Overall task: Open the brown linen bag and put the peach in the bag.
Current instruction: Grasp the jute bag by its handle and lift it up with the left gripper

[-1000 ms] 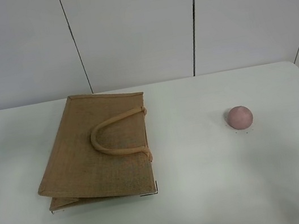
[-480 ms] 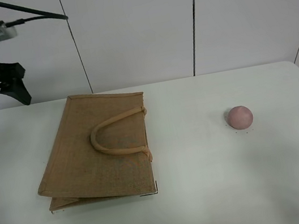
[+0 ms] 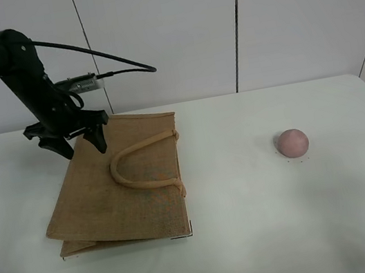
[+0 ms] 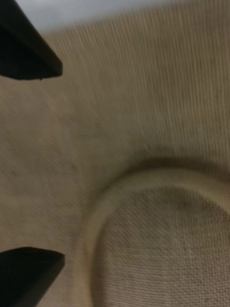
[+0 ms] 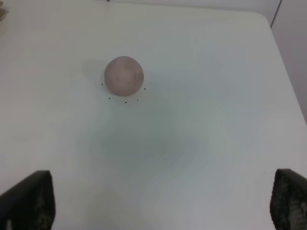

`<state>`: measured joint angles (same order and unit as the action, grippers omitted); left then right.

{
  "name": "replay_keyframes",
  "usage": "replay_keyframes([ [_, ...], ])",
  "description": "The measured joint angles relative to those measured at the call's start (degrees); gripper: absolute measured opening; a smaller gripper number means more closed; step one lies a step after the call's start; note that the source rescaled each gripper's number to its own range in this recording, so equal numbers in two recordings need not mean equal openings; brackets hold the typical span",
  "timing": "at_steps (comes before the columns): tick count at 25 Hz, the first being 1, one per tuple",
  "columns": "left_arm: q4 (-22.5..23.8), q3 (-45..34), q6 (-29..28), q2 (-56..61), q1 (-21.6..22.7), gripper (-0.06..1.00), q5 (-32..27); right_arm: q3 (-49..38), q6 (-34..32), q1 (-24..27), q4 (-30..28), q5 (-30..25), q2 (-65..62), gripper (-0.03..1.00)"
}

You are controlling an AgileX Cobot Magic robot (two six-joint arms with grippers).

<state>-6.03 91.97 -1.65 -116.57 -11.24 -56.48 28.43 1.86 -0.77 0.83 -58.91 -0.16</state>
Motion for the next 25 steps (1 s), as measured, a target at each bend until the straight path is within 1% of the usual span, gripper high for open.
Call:
replay_keyframes([
  [4, -3.4, 0.1, -0.4, -3.1, 0.0, 1.00, 3.4, 0.0, 0.0, 0.0, 0.0, 0.0, 0.0, 1.00],
  [11, -4.2, 1.9, -0.6, -5.6, -2.2, 1.00, 7.1, 0.0, 0.0, 0.0, 0.0, 0.0, 0.0, 1.00],
  [14, -2.9, 2.3, -0.6, -7.3, -2.8, 1.00, 7.5, 0.0, 0.0, 0.0, 0.0, 0.0, 0.0, 1.00],
  [19, 0.9, 2.7, -1.3, -9.2, -2.8, 1.00, 8.3, 0.0, 0.0, 0.0, -0.1, 0.0, 0.0, 1.00],
  [25, 1.2, 2.9, -1.8, -9.2, -2.8, 1.00, 9.6, 0.0, 0.0, 0.0, -0.1, 0.0, 0.0, 1.00],
])
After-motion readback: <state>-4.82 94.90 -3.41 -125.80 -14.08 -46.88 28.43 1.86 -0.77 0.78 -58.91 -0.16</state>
